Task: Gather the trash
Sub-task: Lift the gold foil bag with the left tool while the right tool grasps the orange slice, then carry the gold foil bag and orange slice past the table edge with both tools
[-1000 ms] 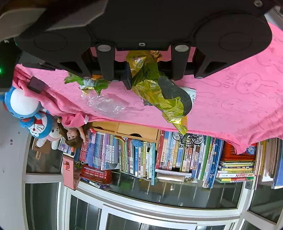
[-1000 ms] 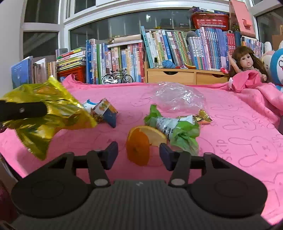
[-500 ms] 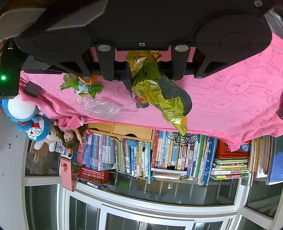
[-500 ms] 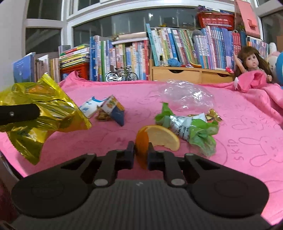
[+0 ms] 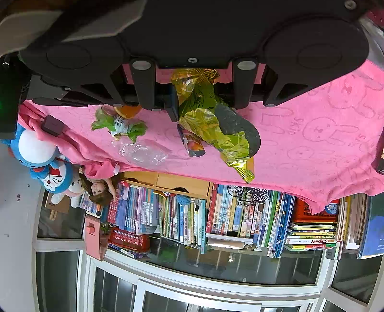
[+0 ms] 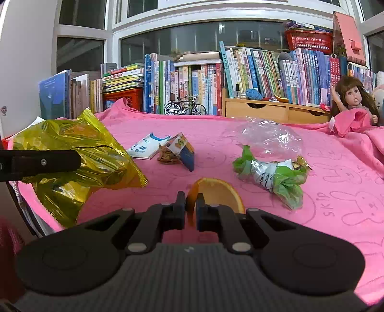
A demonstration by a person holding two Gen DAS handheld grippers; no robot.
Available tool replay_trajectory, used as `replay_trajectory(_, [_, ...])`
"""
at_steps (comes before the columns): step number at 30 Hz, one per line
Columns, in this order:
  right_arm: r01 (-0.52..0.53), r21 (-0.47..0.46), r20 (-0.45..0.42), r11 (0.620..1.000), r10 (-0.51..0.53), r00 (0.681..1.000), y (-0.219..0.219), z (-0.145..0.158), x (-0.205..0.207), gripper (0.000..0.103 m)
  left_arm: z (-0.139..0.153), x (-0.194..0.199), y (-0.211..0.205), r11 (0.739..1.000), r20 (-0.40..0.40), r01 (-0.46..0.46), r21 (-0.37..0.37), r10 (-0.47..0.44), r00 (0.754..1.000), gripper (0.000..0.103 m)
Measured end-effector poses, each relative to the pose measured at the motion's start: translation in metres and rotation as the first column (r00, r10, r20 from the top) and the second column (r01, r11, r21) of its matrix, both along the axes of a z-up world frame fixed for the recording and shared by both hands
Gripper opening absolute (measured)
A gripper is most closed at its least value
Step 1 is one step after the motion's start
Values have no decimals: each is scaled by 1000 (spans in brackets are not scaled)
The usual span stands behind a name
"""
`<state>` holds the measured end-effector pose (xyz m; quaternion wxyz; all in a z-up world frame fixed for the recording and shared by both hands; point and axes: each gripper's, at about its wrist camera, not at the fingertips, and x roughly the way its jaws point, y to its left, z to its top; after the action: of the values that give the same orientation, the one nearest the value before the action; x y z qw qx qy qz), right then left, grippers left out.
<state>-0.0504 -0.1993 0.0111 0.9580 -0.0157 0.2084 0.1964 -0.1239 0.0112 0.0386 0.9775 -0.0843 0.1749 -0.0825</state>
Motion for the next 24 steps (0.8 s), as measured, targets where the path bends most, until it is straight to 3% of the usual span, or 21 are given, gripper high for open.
replay_trajectory(17, [-42, 28, -13, 999, 43, 999, 2, 0, -48, 12, -4, -47, 5, 999, -43, 32, -21, -33, 999, 24])
replay_trajectory(24, [-61, 10, -7, 998, 61, 998, 5, -2, -69, 11, -3, -68, 2, 999, -49, 50, 4, -50, 998, 24])
